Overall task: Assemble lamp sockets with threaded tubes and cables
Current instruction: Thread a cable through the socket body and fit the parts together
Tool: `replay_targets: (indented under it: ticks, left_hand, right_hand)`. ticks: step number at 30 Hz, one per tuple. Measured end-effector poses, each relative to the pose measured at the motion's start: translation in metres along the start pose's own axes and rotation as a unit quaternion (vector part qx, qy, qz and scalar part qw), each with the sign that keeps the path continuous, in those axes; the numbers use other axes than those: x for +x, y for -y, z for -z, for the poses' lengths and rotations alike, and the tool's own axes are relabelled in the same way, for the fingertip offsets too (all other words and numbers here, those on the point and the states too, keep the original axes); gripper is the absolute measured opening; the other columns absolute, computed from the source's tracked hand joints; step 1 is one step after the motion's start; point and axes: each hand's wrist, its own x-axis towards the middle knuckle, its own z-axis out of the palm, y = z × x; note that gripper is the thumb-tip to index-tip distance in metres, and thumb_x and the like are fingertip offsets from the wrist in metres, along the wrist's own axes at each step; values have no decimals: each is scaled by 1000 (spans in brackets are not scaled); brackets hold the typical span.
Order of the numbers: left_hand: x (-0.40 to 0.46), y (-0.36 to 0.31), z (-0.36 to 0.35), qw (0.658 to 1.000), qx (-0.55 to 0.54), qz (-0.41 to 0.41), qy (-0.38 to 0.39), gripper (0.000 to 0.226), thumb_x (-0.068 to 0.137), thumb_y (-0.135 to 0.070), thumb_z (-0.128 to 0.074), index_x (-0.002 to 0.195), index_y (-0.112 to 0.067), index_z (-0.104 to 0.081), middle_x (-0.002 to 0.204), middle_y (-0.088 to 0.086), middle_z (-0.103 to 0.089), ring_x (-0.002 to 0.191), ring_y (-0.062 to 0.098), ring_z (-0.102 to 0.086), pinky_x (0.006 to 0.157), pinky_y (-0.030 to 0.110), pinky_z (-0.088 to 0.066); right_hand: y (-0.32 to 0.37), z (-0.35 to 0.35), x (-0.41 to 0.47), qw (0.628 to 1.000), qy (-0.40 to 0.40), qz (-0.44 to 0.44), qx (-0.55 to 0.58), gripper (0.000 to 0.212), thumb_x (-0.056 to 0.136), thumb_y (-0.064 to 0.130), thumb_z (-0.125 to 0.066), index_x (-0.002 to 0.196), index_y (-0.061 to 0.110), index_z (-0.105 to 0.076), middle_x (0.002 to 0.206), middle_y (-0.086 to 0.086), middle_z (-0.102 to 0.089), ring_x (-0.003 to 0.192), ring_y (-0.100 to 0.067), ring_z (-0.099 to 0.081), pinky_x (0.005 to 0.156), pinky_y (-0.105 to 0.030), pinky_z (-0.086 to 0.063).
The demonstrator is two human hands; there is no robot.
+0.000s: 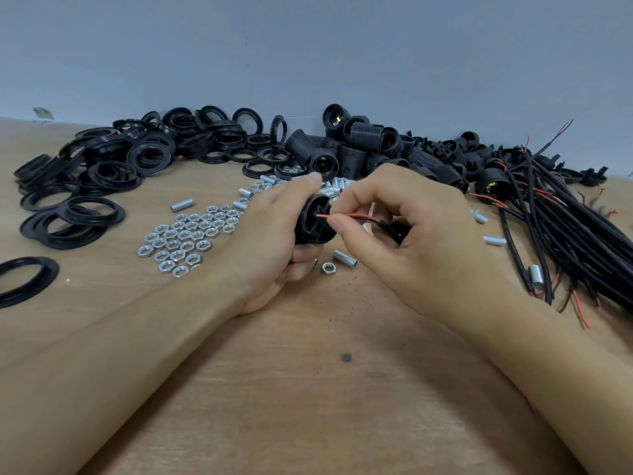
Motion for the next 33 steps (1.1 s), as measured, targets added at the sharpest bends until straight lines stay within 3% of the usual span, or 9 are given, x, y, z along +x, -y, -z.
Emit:
replay_targets:
  ticks: [8, 15, 19, 26, 29, 33]
  left_hand:
    - [-3, 2, -5, 1000, 26, -4, -16, 37, 105, -31, -41, 70, -18, -41, 51, -4, -35, 37, 7, -24, 41, 10, -16]
    - [-4, 3, -5, 999, 37, 5, -16, 34, 105, -30, -39, 74, -17, -42, 54, -2, -31, 39, 8, -23, 42, 11, -16]
    - [-3, 3, -4, 999, 40, 9, -19, 28, 105, -29, -38, 86, -11, -47, 57, 0, -30, 39, 8, -23, 40, 11, -16]
    - [-3, 2, -5, 999, 41, 8, -30, 37, 105, -31, -41, 70, -17, -42, 50, -5, -35, 37, 7, -26, 37, 10, -19]
    - [-3, 2, -6, 999, 33, 13, -39, 36, 105, -30, -40, 71, -18, -39, 51, -4, -32, 37, 8, -25, 39, 10, -18]
    - [-3, 4, -6, 998, 46, 17, -48, 33, 106, -29, -38, 78, -13, -43, 53, -2, -30, 39, 9, -23, 40, 11, -18]
  right_hand:
    - [-2, -2, 0, 1000, -8, 6, -26, 3, 88, 13, -66, 86, 15, -68, 79, 22, -52, 70, 5, -50, 68, -8, -34]
    - [0, -6, 0, 998, 5, 19, -54, 3, 89, 14, -67, 87, 16, -67, 73, 18, -49, 60, -13, -48, 58, -13, -36]
    - [0, -8, 2, 998, 1, 15, -59, 4, 89, 13, -68, 86, 15, -67, 69, 22, -43, 59, -10, -46, 60, -12, -34]
    - [-3, -2, 1, 1000, 6, 5, -26, 4, 87, 11, -69, 86, 15, -68, 70, 23, -47, 61, -4, -49, 61, -10, -35]
    - [-2, -5, 1, 998, -6, 19, -52, 4, 87, 11, -69, 84, 14, -68, 72, 16, -52, 60, -3, -47, 62, -10, -34]
    - [-1, -9, 1, 998, -14, 17, -61, 4, 86, 11, -69, 82, 13, -68, 70, 19, -49, 59, 4, -44, 61, -9, -34]
